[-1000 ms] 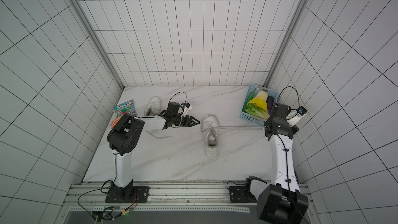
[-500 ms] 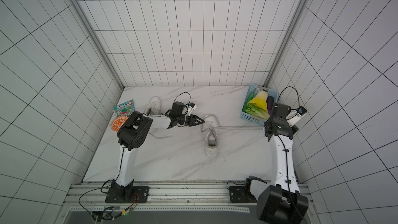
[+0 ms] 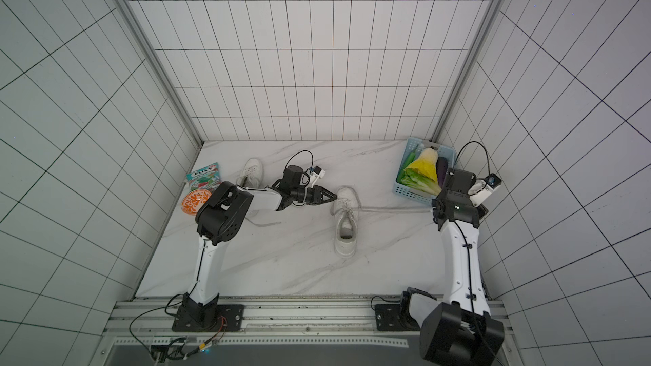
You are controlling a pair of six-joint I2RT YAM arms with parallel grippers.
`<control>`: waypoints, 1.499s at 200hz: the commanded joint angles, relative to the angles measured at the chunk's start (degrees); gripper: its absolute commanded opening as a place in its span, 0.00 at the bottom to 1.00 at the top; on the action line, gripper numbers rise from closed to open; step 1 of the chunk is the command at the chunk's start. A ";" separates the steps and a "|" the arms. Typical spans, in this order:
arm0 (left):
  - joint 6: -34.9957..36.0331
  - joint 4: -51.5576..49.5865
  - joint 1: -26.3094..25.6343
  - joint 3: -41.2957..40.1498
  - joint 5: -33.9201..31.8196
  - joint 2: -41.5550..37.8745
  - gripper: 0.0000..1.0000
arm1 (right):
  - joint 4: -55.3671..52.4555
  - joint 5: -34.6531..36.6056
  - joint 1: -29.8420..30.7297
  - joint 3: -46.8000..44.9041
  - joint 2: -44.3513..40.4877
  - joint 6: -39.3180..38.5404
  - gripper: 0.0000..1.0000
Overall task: Tie the shoes
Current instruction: Tie the shoelace on the shoe.
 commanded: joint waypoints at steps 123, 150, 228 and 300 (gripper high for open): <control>5.56 -3.05 0.29 -3.01 -6.48 -3.18 0.34 | -0.06 -0.61 -0.50 0.74 -0.93 0.13 0.00; 4.21 -1.65 -0.69 -2.32 -3.58 -1.81 0.39 | -0.12 -0.59 -0.47 0.84 -0.91 0.05 0.00; 2.28 -1.17 -1.18 -0.78 -5.01 0.97 0.44 | -0.13 -1.11 -0.47 0.92 -1.04 0.05 0.00; -12.86 13.88 0.27 -1.04 -1.14 4.76 0.44 | -0.12 -2.26 -0.49 0.96 -1.18 0.22 0.00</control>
